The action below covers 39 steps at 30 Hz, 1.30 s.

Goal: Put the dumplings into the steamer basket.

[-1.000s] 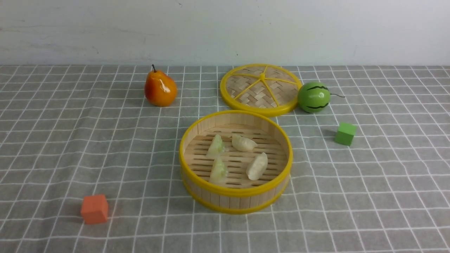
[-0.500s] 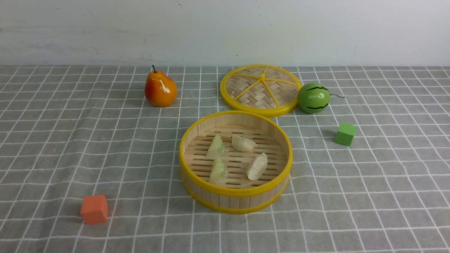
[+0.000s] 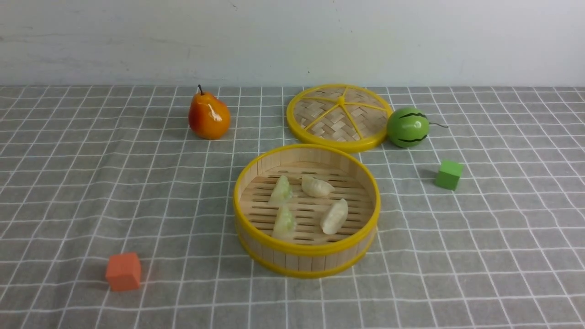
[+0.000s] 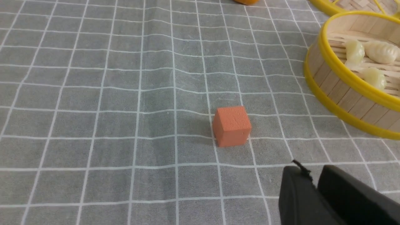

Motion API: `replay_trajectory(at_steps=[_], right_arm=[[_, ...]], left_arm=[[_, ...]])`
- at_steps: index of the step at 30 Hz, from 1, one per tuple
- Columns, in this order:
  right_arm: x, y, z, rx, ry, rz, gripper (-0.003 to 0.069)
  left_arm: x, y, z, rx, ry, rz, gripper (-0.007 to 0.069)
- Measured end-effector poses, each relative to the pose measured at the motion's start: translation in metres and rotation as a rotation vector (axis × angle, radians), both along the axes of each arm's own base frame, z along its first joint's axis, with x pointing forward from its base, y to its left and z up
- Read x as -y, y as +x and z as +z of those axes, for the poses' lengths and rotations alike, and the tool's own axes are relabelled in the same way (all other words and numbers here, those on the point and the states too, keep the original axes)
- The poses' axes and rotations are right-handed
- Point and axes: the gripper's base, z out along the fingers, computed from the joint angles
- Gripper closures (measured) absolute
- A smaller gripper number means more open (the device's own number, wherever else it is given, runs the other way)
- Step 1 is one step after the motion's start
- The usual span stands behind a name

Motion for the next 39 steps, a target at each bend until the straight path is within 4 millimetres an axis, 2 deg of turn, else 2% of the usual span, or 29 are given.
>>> replay_trajectory(at_steps=[4, 7, 9, 13, 14, 15, 16, 17, 19, 39], right_arm=[[0.000, 0.000, 0.000, 0.000, 0.000, 0.000, 0.0615], [0.000, 0.000, 0.000, 0.000, 0.000, 0.000, 0.0610], [0.000, 0.000, 0.000, 0.000, 0.000, 0.000, 0.0607], [0.000, 0.000, 0.000, 0.000, 0.000, 0.000, 0.0601], [0.000, 0.000, 0.000, 0.000, 0.000, 0.000, 0.0599], [0.000, 0.000, 0.000, 0.000, 0.000, 0.000, 0.0596], [0.000, 0.000, 0.000, 0.000, 0.000, 0.000, 0.0596], [0.000, 0.000, 0.000, 0.000, 0.000, 0.000, 0.0596], [0.000, 0.000, 0.000, 0.000, 0.000, 0.000, 0.0590], [0.000, 0.000, 0.000, 0.000, 0.000, 0.000, 0.0562]], left_arm=[[-0.005, -0.009, -0.002, 0.058, -0.055, 0.048, 0.0522], [-0.012, -0.022, 0.000, 0.186, -0.098, 0.141, 0.0518], [-0.011, -0.025, -0.006, 0.229, -0.119, 0.171, 0.0518], [-0.007, -0.020, -0.032, 0.247, -0.103, 0.185, 0.0541], [-0.006, -0.017, -0.043, 0.231, -0.089, 0.180, 0.0566], [-0.004, -0.013, -0.060, 0.209, -0.054, 0.163, 0.0622], [-0.004, -0.011, -0.073, 0.182, -0.032, 0.151, 0.0638], [-0.004, -0.011, -0.073, 0.182, -0.032, 0.151, 0.0638], [-0.002, -0.010, -0.091, 0.126, -0.011, 0.125, 0.0638], [-0.001, -0.011, -0.095, 0.096, 0.007, 0.110, 0.0638]])
